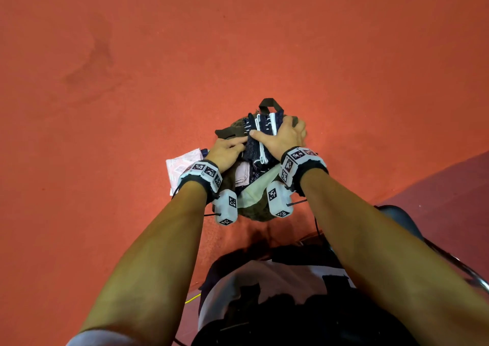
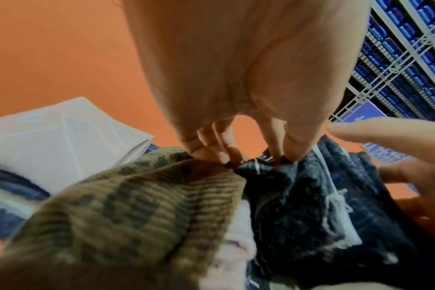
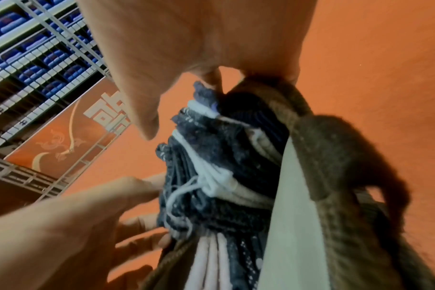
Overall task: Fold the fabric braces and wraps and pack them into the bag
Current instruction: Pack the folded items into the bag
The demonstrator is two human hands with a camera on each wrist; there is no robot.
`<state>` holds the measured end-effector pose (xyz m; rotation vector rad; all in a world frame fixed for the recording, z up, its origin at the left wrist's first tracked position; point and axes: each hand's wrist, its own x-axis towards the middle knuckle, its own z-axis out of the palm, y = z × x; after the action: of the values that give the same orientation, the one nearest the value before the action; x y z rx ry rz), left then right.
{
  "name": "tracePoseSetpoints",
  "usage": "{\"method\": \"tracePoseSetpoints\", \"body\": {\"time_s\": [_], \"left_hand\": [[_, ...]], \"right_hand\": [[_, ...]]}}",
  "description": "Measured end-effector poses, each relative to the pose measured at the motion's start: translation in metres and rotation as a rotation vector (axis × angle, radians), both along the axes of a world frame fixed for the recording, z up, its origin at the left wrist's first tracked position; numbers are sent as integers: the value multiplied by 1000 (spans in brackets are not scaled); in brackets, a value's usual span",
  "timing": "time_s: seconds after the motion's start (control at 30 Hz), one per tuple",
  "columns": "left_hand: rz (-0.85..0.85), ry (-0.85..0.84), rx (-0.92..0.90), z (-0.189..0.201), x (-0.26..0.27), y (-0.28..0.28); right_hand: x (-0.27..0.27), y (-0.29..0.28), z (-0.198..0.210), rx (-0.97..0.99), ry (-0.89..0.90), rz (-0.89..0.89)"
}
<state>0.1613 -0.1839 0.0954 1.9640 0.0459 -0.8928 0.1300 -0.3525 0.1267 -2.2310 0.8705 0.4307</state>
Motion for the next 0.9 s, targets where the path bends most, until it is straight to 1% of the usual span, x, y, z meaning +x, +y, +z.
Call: {"method": "tracePoseSetpoints", "body": {"time_s": [0.07,0.13,0.2,0.3,0.43,0.53,0.6,0.7,0.9], "left_hand": [[-11,-46,118,-3,3,4],[-47,-40,203,-4,6,7],[-88,-34,171,-5,10,5],[-73,-29,71,-4,12,0],[-113,-32,79,-14,17,1],[-150,-39,133,-14,22,1],[-169,-50,156,-17,24,-1],[-132,-37,141,-21,26,-4],[-89,-33,178,-18,30,-12]], "right_hand": [[0,2,0,-48,0,22],[1,3,0,-77,5,47],[2,4,-3,-132,-14,71],[5,9,-9,-229,-97,105],[9,15,-14,-247,-132,131],[7,16,-15,-218,-116,151],[6,17,-14,-220,-75,185],[8,15,-14,-231,3,214],[7,8,-17,-211,33,186]]}}
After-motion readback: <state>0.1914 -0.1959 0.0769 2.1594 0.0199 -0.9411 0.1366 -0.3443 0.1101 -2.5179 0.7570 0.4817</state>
